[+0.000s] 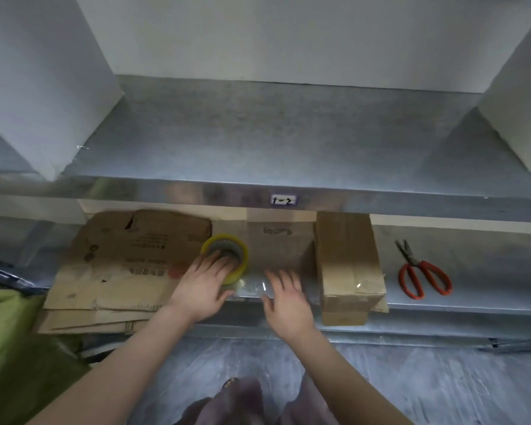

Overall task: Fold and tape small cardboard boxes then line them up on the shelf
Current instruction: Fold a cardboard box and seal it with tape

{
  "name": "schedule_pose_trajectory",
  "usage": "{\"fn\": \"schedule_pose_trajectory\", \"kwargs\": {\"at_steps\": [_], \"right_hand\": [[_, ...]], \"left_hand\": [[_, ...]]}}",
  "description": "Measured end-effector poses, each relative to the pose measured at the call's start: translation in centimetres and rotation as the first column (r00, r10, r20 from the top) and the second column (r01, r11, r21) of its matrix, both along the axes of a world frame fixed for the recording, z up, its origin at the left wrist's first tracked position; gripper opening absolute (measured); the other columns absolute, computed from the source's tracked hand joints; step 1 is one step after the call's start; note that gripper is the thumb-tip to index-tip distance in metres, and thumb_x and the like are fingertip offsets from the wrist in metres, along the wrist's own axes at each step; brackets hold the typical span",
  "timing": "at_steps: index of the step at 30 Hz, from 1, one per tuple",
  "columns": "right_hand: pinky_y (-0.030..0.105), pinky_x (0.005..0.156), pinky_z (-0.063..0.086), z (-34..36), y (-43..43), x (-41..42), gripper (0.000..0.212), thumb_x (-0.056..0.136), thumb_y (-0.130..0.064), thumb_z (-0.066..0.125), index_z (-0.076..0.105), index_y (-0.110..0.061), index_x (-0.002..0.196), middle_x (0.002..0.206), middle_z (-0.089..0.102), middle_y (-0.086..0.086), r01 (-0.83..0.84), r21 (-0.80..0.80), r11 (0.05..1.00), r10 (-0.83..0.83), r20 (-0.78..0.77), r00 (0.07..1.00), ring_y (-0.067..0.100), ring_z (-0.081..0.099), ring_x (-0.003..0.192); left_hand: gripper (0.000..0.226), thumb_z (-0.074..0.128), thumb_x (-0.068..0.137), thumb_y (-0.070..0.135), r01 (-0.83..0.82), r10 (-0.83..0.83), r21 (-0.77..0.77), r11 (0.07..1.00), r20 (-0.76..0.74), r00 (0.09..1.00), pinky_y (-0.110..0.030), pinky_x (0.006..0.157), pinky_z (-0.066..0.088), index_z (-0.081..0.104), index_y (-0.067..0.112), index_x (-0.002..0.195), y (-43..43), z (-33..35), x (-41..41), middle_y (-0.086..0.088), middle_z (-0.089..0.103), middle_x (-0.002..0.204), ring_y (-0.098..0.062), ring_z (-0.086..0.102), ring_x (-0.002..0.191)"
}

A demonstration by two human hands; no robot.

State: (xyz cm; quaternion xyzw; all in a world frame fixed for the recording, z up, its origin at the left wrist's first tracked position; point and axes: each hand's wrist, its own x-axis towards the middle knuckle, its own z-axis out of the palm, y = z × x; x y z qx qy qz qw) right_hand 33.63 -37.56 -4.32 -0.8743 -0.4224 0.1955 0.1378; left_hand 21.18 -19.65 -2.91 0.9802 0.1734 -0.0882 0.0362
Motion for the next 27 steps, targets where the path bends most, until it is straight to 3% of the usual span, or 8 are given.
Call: {"fn": "schedule_pose_trajectory", "kwargs": {"at_steps": [6,11,18,24,27], "right_hand": [[0.034,0.118,0.018,-2.6,1.8,0.9,0.049,0.104,-0.038,0.033,0.029,-0.024,0.151,0.158,0.024,0.0,0.054,-0.081,0.995,-0.058,-0.037,0.998,0.021,0.014,0.147],[0.039,0.111,0.021,-3.3,4.2,1.6,0.041,0.101,-0.038,0.042,0.044,-0.033,0.141,0.154,0.029,-0.004,-0.009,-0.116,0.993,0.006,-0.024,1.0,0.019,0.02,0.144],[0.032,0.093,0.025,-3.5,5.0,2.3,0.015,0.093,-0.035,0.054,0.06,-0.031,0.107,0.123,0.047,-0.003,-0.033,-0.045,0.998,0.032,-0.028,0.999,0.022,0.035,0.123],[0.034,0.089,0.028,-3.0,5.2,2.5,0.013,0.098,-0.031,0.047,0.055,-0.024,0.106,0.116,0.053,0.001,-0.071,-0.097,0.993,0.069,-0.032,0.997,0.024,0.038,0.116],[0.034,0.083,0.036,-2.4,4.9,2.5,0.014,0.099,-0.023,0.049,0.056,-0.016,0.108,0.11,0.06,0.008,-0.004,-0.044,0.999,-0.002,-0.14,0.99,0.027,0.048,0.108]], "left_hand": [[0.064,0.051,0.091,0.053,0.085,-0.084,-0.07,0.994,0.024,0.996,-0.037,0.119,0.006,0.035,0.024,0.147,2.0,-1.0,0.8,0.001,0.042,0.148,-0.022,0.024,0.144],[0.055,0.072,0.078,0.034,0.15,-0.141,-0.068,0.986,0.123,0.982,-0.04,0.115,0.025,0.06,0.016,0.128,3.2,-1.1,1.7,-0.006,0.064,0.118,-0.03,0.055,0.117],[0.048,0.061,0.088,0.045,0.142,-0.132,-0.109,0.984,0.092,0.987,-0.031,0.118,0.013,0.056,0.022,0.131,4.0,-1.9,1.5,-0.002,0.063,0.117,-0.024,0.053,0.117],[0.045,0.053,0.092,0.05,0.133,-0.126,-0.113,0.985,0.067,0.99,-0.027,0.117,0.007,0.056,0.026,0.13,4.1,-1.6,1.5,0.003,0.06,0.12,-0.018,0.048,0.122],[0.046,0.053,0.092,0.049,0.127,-0.118,-0.137,0.982,0.072,0.99,-0.027,0.116,0.011,0.055,0.025,0.131,4.2,-1.0,1.5,0.004,0.059,0.123,-0.019,0.047,0.123]]}}
